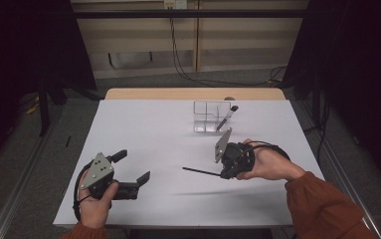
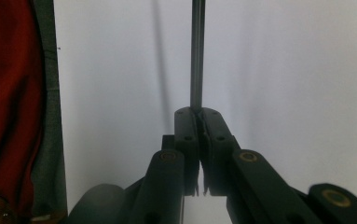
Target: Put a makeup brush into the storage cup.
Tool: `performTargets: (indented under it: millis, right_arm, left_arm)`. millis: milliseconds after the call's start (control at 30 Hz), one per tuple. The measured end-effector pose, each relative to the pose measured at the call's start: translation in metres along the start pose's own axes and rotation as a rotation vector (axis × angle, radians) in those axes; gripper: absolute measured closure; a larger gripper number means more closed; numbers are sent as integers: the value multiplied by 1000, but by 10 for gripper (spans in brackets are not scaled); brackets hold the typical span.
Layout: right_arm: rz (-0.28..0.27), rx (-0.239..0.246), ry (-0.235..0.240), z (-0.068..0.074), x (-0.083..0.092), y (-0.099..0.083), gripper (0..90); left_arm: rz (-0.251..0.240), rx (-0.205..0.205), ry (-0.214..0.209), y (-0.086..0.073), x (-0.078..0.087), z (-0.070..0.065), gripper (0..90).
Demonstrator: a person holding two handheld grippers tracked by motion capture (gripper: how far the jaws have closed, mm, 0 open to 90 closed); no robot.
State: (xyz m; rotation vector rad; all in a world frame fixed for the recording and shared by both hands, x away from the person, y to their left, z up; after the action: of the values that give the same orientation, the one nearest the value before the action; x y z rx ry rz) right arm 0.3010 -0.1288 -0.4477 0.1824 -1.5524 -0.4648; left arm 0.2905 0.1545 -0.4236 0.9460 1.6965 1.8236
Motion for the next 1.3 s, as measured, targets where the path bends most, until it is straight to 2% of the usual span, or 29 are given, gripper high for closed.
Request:
performTargets:
  millis: [100,233,300,367,533,633,733,867,900,933,1000,1100,1167,1300]
  right_arm:
    - [-10,9,-11,-2,-1,1,860]
    - [-1,3,-5,-1,0,0,860]
    - [-3,15,-4,0,-1,1,861]
    - [-6,19,-2,0,-1,1,860]
    - [-4,10,-3,-1,0,1,860]
    - [-8,20,-3,-1,-1,2,860]
    - [3,19,2,1,-1,2,860]
    - [15,23,9,2,-3,2,861]
    - [11,34,13,1,-4,3,860]
    - [23,17,14,3,-4,2,860]
    - [21,28,19,2,-5,3,861]
    - [27,33,20,2,-5,4,860]
    - [22,42,22,1,-6,6,860]
    - [30,45,25,3,-7,6,860]
  left_arm:
    - [12,-16,-35,3,-9,-6,22]
    - [24,-24,-60,3,-21,-12,22]
    - [40,-43,-68,3,-25,-14,22]
    - [59,-43,-101,5,-29,-18,23]
    - [80,-66,-149,10,-38,-28,25]
    - [105,-105,-181,11,-45,-35,25]
    - [119,-112,-221,12,-50,-41,25]
    - [143,-125,-248,16,-57,-43,27]
    - [146,-121,-252,17,-58,-44,27]
    - [155,-127,-261,18,-60,-43,27]
    - [166,-125,-279,20,-61,-45,32]
    - [194,-166,-298,21,-62,-49,42]
    - [205,-167,-323,22,-63,-52,42]
    - [226,-166,-344,21,-65,-54,42]
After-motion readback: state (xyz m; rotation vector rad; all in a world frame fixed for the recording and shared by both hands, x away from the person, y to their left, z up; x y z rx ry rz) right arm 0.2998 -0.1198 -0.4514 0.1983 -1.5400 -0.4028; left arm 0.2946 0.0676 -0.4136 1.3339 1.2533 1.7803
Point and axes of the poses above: each handheld gripper's, and its own axes: x roughly backward along the jaws, y roughly out of its top, z roughly to its left, the point moved 7 cm from there along -x, roughly forward along the jaws, and after that the axes turned 6 degrees about -z, right-handed, at the moved point
